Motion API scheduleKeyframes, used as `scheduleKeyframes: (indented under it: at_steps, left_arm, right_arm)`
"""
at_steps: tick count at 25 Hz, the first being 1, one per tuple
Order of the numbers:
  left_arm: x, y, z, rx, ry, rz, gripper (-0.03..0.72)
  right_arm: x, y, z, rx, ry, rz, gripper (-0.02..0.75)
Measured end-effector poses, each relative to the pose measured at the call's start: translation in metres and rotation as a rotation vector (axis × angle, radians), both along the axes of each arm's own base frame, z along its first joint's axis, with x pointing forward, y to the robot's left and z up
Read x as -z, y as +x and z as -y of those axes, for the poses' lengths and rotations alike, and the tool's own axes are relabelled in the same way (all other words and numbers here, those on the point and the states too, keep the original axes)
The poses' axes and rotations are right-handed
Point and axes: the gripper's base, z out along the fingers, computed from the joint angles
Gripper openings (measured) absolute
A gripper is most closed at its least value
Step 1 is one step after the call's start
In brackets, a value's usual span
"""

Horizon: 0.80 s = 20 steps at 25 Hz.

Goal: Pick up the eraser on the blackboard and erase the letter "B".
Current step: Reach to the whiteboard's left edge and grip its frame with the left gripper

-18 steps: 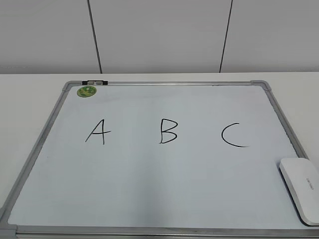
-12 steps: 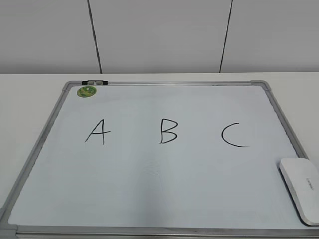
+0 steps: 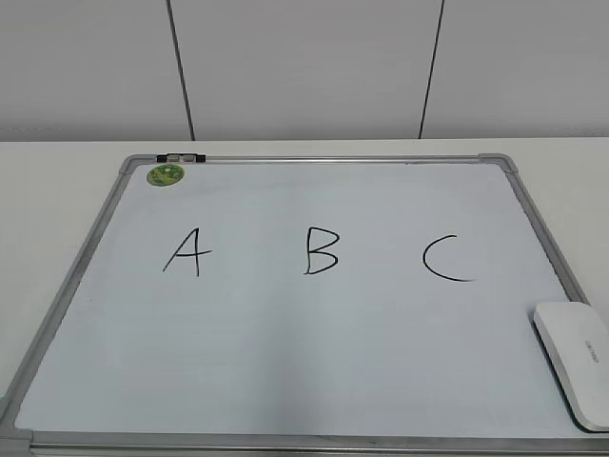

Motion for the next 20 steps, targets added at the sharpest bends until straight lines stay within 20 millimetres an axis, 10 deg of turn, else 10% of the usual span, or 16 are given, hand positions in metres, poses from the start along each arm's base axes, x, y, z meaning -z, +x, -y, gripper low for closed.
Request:
scheduleKeyframes:
  at_steps: [11, 20]
  left_arm:
    - [-0.016, 0.006, 0.0, -0.002, 0.004, -0.025, 0.635]
    - [-0.035, 0.074, 0.0, -0.005, -0.001, -0.195, 0.635]
  right_arm:
    - [0.0, 0.0, 0.0, 0.0, 0.0, 0.0, 0.591]
    - [0.0, 0.0, 0.0, 0.0, 0.0, 0.0, 0.591]
